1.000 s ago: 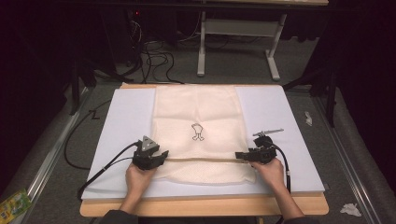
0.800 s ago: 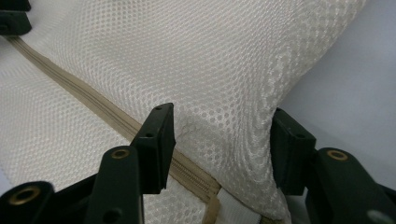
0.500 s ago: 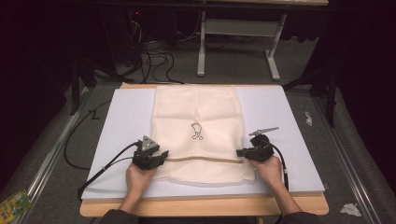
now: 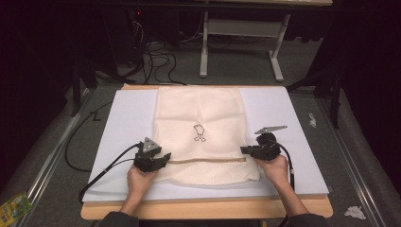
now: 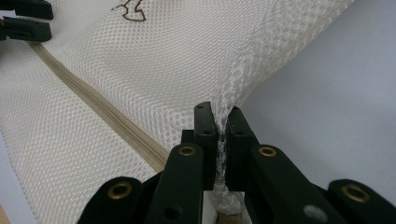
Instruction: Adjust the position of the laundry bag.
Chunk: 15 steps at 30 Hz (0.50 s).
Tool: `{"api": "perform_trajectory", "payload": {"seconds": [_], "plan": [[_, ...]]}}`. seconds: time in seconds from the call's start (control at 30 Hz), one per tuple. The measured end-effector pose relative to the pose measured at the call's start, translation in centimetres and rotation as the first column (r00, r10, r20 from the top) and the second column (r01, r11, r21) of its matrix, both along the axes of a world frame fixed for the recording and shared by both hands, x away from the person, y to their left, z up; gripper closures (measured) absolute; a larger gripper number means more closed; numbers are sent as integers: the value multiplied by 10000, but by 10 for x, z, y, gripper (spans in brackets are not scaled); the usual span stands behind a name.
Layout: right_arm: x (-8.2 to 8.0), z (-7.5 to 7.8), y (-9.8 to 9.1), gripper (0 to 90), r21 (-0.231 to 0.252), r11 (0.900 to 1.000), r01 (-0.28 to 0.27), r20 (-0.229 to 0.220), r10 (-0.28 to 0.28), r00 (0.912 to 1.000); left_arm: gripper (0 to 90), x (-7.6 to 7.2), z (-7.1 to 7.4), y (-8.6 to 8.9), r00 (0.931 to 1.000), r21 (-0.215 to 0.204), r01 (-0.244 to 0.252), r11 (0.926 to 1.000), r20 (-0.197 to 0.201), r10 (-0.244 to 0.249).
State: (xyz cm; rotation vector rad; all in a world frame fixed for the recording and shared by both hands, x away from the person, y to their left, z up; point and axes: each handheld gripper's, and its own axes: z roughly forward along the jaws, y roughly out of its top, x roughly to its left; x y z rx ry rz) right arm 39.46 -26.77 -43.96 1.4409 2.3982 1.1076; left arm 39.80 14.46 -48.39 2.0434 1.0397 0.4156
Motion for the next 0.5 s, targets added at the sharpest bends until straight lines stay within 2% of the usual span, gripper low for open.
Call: {"api": "perform_trajectory", "payload": {"seconds": [0.2, 0.5], "plan": [[-2, 7, 1, 875, -65, 10000, -51, 248, 52, 9997, 487, -2, 9, -3, 9998, -220, 191, 9996, -5, -191], [-3, 10, 2, 875, 11, 10000, -73, 391, 72, 9992, 521, -5, 26, -20, 9962, -493, 864, 9950, 185, -856]]}}
